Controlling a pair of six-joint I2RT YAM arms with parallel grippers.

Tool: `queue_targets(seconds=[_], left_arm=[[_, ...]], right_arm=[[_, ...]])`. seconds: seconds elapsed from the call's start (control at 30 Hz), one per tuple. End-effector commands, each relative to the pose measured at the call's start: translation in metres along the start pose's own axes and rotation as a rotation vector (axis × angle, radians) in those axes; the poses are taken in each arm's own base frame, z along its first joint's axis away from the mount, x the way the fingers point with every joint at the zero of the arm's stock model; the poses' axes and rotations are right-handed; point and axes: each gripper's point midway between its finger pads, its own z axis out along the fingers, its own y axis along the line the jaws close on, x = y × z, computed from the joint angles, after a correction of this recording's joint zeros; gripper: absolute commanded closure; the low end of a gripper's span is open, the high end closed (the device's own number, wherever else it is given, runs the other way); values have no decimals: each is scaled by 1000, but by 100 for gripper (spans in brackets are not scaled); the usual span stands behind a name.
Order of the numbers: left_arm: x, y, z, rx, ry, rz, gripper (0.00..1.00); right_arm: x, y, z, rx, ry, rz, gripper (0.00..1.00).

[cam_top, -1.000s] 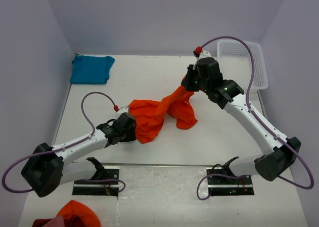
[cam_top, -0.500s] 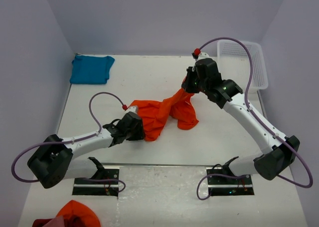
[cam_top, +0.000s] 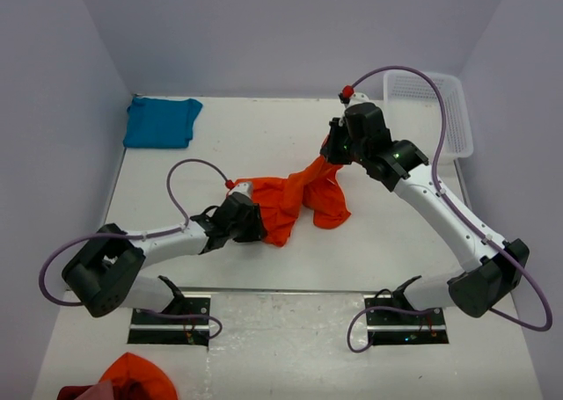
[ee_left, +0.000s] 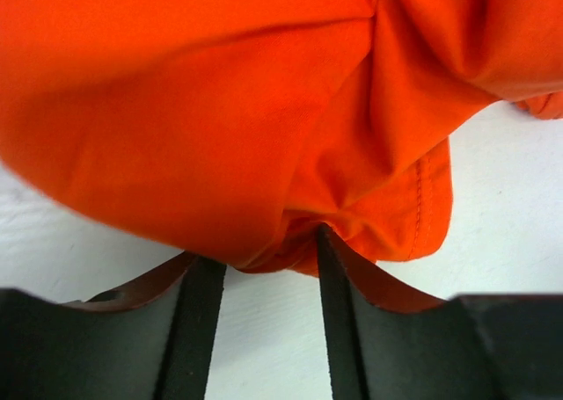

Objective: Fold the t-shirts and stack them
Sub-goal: Flatten out the tshirt

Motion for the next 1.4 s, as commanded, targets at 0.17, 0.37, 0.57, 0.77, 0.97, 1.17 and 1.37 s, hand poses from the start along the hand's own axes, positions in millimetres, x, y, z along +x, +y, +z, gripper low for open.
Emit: queue_targets(seconds=[0.17,0.37,0.57,0.77,0.97,1.17,1.37], left_arm=[[-9,-4,23,-21,-5,91,100],[-44,-8,-44,-62,-112,122,100],[-108,-27,-175,31,-395,144,100],[-151,-44,-282,114,-598,181,100],[-173,-61,-341,181,-686,244,100],[-155,-94,-353,379,-623,309,100],[-122,-118,-345,563,-503,397,100]], right_arm=[[-7,-2,-14,-4,-35,-18,100],[-23,-25,-26,124,-67,-72,100],[-70,-29,-86,155,-205,-167,100],[-90,-15,-161,66,-282,-246,100],[-99,-17,-239,22,-390,-248,100],[-100,-10,-293,-62,-473,-238,100],[-111,-7,-320,-83,-532,-237,100]])
